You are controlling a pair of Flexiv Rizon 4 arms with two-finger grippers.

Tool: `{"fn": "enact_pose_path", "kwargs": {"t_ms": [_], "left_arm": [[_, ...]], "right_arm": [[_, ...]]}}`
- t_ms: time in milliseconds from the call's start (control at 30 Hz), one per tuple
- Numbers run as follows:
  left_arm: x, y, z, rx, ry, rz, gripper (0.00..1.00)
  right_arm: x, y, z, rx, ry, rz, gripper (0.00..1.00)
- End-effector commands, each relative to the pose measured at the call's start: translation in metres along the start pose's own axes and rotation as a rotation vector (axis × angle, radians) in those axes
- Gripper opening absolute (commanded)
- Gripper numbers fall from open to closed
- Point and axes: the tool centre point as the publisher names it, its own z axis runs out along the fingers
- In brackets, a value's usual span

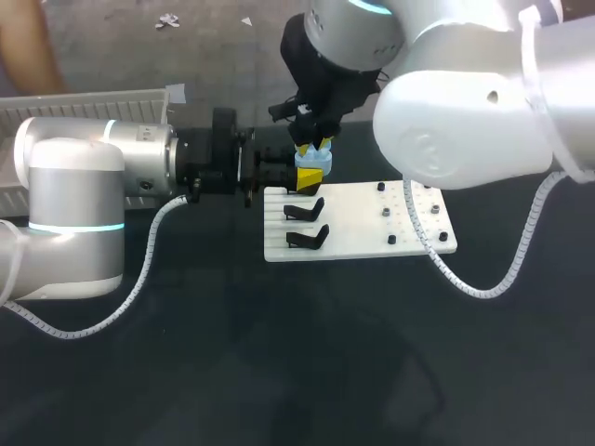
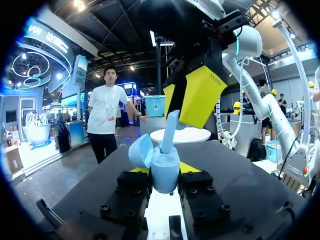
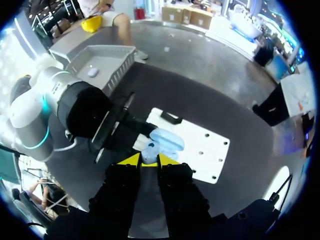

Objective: Pick up each earbud case from the left stands, insert the matching earbuds, close the lid, and place the case in the box.

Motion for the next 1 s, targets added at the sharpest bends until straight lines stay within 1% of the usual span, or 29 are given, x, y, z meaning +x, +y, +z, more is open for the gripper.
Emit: {"fn": "enact_pose_path", "kwargs": {"t_ms": [33, 1000], "left_arm": [[0.0007, -0.0018, 0.0006, -0.008, -0.003, 0.004, 0.00], [0.0007, -0.0018, 0.0006, -0.008, -0.003, 0.004, 0.00]], "right_arm": [[-0.0016, -0.0001, 0.0020, 0.005, 0.005, -0.001, 0.00], [-0.0019, -0.0012, 0.0086, 0.027, 0.006, -0.006, 0.00]]}}
